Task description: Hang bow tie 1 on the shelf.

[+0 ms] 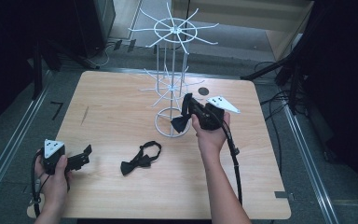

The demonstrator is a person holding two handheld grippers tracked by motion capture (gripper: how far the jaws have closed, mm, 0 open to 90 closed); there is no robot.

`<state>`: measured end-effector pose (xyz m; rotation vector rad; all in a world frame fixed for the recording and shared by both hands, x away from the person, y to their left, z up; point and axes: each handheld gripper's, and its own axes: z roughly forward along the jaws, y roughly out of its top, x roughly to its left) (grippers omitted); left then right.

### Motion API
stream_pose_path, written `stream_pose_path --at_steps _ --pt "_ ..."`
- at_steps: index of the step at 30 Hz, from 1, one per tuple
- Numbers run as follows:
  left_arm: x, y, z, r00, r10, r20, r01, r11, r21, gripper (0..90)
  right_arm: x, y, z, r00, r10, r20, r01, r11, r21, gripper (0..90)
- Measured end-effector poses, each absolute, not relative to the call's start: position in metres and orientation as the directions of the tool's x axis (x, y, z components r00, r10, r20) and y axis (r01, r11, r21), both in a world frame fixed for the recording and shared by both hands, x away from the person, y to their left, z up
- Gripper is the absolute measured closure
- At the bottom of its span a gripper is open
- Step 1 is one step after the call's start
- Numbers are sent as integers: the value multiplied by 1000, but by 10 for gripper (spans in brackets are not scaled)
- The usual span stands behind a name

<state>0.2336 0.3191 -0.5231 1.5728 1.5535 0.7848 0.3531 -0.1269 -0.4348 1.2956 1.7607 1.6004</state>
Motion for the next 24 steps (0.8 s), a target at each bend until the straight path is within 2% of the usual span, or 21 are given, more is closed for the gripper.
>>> stream_pose_path --at_steps 15,24 --pt "233 319 -523 63 994 -86 514 42 857 0 335 -142 -441 -465 864 196 325 -40 945 539" --pt "233 320 -523 64 994 -87 516 41 856 0 323 -151 -450 -454 875 171 331 -13 944 465"
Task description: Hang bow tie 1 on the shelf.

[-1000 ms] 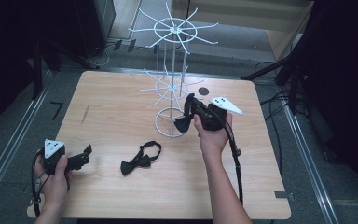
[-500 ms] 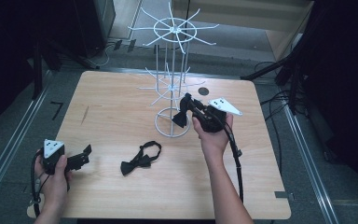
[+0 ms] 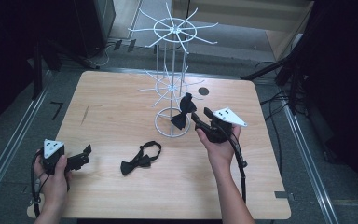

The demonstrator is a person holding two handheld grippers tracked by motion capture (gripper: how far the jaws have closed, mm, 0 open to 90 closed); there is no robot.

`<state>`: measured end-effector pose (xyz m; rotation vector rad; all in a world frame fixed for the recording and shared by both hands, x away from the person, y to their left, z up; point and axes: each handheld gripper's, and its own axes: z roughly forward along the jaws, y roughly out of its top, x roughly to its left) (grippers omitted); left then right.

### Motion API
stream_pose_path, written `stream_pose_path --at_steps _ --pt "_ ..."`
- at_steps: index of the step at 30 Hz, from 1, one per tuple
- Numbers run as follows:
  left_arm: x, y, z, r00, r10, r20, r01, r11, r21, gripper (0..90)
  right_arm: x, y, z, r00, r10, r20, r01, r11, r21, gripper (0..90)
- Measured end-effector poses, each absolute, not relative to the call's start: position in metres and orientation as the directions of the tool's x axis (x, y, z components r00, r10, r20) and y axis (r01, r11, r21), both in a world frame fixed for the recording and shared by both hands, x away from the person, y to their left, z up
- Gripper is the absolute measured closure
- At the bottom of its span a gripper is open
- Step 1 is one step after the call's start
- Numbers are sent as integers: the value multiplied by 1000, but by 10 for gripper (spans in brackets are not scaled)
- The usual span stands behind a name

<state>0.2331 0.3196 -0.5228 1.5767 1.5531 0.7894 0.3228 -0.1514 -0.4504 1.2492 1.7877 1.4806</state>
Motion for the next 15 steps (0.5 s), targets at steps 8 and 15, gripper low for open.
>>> stream_pose_path --at_steps 8,15 --pt "233 319 -523 61 994 -86 516 42 856 0 313 -156 -459 -455 873 177 346 -9 938 452" --pt "233 319 -523 63 994 -85 517 40 855 0 302 -151 -471 -472 862 187 366 -1 931 470"
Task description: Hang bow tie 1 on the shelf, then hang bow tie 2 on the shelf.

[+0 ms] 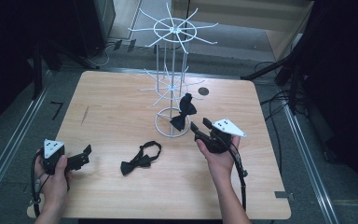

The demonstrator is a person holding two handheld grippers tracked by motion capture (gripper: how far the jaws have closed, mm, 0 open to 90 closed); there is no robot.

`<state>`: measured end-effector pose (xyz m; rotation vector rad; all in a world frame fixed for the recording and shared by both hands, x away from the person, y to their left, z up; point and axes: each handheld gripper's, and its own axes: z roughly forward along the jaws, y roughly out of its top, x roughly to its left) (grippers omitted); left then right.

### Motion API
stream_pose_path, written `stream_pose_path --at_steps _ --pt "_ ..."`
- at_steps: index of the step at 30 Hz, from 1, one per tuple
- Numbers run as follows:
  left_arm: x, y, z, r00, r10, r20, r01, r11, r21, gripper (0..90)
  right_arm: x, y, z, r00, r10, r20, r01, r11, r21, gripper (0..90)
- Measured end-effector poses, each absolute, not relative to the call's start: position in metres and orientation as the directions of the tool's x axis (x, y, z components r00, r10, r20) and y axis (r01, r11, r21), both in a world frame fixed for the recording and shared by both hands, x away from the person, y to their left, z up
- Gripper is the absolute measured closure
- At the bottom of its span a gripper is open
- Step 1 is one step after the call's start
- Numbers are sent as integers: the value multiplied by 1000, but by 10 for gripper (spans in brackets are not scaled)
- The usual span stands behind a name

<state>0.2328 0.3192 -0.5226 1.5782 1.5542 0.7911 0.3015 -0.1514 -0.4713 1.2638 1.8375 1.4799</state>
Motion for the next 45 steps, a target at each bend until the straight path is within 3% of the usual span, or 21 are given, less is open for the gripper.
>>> stream_pose_path --at_steps 21,45 --pt "233 319 -523 64 994 -84 518 39 854 0 281 -119 -498 -548 814 193 417 66 906 520" --pt "234 319 -523 64 994 -87 517 41 855 0 284 -85 -516 -576 796 187 464 129 877 542"
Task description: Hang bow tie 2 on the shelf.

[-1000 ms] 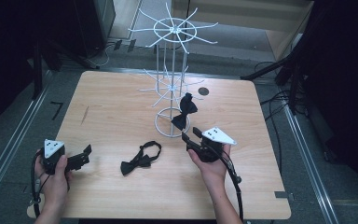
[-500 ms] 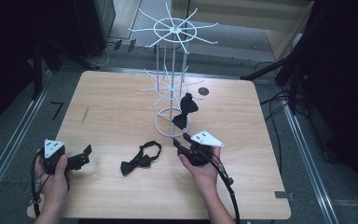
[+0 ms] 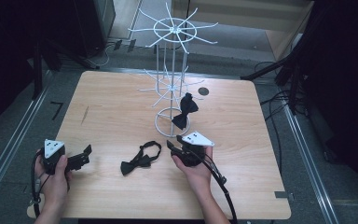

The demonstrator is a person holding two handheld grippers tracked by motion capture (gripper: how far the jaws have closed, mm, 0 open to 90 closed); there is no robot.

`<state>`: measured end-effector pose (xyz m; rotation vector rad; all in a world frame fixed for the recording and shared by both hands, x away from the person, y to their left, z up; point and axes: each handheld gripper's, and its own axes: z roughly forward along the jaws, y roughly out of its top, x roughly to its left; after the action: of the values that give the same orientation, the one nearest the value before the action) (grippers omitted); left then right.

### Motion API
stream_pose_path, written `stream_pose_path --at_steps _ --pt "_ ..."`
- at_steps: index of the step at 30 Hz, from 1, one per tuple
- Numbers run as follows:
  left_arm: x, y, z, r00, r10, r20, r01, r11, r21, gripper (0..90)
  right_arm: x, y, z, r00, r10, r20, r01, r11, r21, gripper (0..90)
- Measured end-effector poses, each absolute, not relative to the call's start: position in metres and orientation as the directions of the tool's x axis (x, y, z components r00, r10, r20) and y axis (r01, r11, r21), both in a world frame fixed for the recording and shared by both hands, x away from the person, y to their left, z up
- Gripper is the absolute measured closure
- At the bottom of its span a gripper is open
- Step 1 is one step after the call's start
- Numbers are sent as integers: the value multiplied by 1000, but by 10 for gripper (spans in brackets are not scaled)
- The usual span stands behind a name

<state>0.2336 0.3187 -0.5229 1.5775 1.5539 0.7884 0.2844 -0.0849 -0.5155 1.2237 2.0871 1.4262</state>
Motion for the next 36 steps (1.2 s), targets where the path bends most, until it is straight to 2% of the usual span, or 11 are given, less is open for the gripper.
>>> stream_pose_path --at_steps 22,36 --pt "234 319 -523 67 994 -87 519 40 854 0 292 -53 -530 -587 782 208 532 180 827 553" --pt "234 319 -523 67 994 -88 518 40 854 0 295 -47 -542 -575 795 194 582 230 780 630"
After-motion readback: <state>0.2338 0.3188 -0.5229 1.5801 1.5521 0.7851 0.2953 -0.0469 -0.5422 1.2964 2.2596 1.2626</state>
